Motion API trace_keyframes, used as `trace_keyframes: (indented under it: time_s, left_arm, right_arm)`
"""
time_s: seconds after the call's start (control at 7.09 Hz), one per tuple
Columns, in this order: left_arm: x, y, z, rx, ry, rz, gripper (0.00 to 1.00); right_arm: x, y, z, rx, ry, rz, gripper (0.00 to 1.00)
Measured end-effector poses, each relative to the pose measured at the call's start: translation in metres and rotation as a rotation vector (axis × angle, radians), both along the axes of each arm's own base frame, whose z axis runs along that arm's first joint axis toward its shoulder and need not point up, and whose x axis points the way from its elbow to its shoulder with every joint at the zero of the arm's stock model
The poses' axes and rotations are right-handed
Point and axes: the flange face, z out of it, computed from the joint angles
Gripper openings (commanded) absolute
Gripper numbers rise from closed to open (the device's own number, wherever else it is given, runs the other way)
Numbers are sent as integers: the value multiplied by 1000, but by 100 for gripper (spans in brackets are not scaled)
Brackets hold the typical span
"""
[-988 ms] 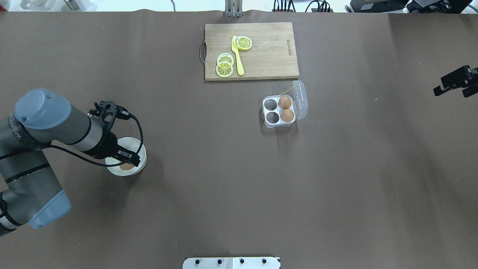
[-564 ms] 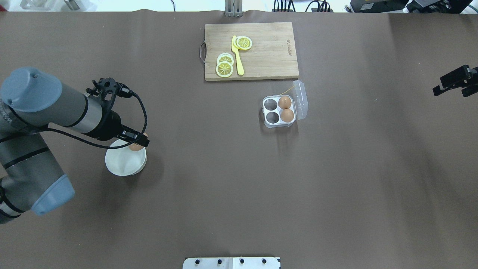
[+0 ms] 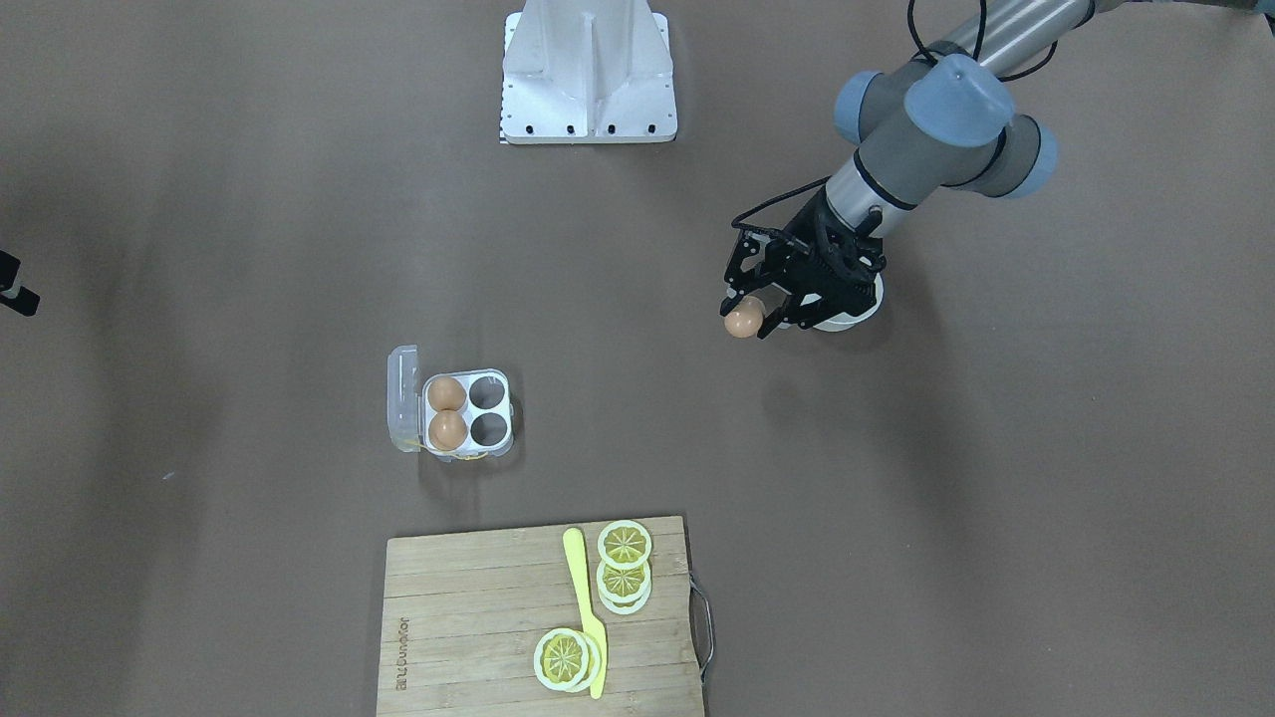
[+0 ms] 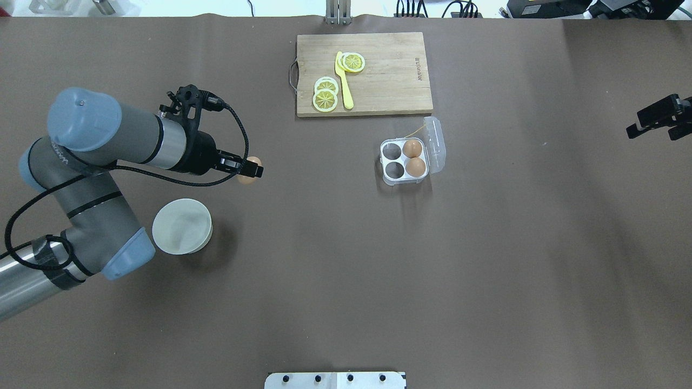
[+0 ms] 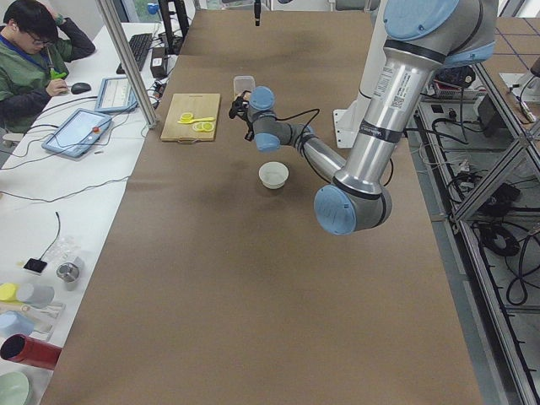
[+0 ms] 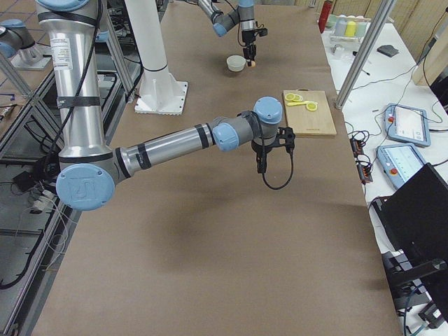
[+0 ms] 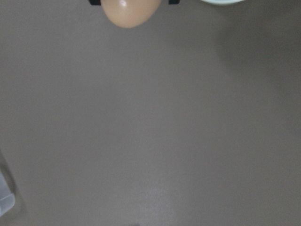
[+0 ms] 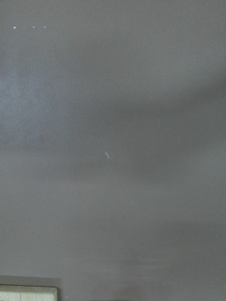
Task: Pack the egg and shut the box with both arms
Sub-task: 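Carry the egg with the left gripper to the empty slot of the egg box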
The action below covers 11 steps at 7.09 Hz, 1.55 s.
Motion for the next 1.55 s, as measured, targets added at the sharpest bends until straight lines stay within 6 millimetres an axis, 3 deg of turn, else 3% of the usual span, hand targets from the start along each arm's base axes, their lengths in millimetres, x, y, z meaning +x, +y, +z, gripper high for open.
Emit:
trace_keyframes:
  time_s: [0.14, 0.42, 0.85, 1.13, 1.55]
  left_arm:
    - [18, -6, -8, 58, 58, -27, 0]
    - [75, -1, -48, 149, 147, -111, 0]
    - [139, -4, -101, 191, 209, -161, 0]
    - [172, 5, -113, 191, 202, -190, 0]
    - [212, 0, -129, 194, 194, -215, 0]
  right_arm:
    - [0, 0, -1, 2, -1, 0, 100]
    - [-1, -1, -4, 7, -2, -1, 100]
    - [-1, -2, -5, 10, -3, -1, 100]
    - [-2, -4, -8, 14, -4, -1, 100]
    - [-1, -3, -13, 26, -8, -1, 100]
